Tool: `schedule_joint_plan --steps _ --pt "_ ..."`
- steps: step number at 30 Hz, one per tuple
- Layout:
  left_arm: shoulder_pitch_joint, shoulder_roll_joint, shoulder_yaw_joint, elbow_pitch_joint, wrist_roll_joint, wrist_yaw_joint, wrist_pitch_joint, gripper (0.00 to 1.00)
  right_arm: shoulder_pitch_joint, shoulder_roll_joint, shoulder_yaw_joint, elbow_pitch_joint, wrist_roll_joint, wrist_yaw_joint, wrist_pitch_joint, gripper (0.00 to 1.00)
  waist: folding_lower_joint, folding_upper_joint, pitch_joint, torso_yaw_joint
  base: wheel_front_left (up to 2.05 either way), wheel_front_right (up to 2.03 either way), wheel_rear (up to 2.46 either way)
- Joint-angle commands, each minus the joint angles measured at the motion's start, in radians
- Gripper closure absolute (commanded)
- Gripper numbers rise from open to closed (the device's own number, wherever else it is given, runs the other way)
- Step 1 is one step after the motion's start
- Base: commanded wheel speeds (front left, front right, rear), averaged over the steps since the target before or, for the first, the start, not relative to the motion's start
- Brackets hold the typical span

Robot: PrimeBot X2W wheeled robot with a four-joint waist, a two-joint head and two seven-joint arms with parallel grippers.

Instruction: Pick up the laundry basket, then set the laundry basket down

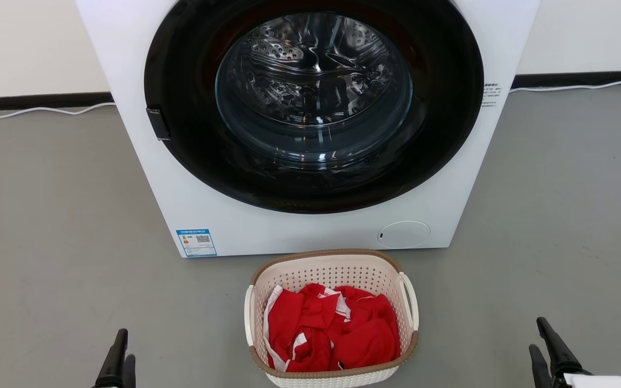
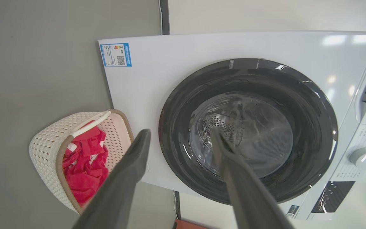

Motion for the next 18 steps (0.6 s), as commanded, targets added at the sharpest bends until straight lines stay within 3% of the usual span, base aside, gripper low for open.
schedule_joint_plan --steps 1,4,8,18 --pt "-0.03 0.015 -0.003 -0.031 -0.004 -0.001 -0.01 0.0 -0.026 -0.014 0.001 -0.031 0.0 0.0 -0.01 0.0 0.0009 0.0 0.0 0.0 0.0 0.0 0.0" --pt "-0.026 0.015 -0.01 -0.039 -0.006 -0.001 -0.019 0.0 -0.02 -0.014 0.007 -0.041 -0.002 0.001 -0.019 0.0 0.0023 0.0 -0.002 0.0 0.0 0.0 0.0" --pt "-0.022 0.016 -0.019 -0.048 -0.007 -0.001 -0.031 0.0 -0.013 -0.015 0.014 -0.052 -0.011 0.001 -0.031 0.0 0.0002 0.0 0.0 0.0 0.0 0.0 0.0" --pt "-0.019 0.019 -0.039 -0.056 0.051 -0.002 -0.058 0.0 -0.004 -0.019 0.021 -0.069 -0.086 0.001 -0.058 0.0 0.0001 0.0 0.0 0.002 0.0 0.0 0.0"
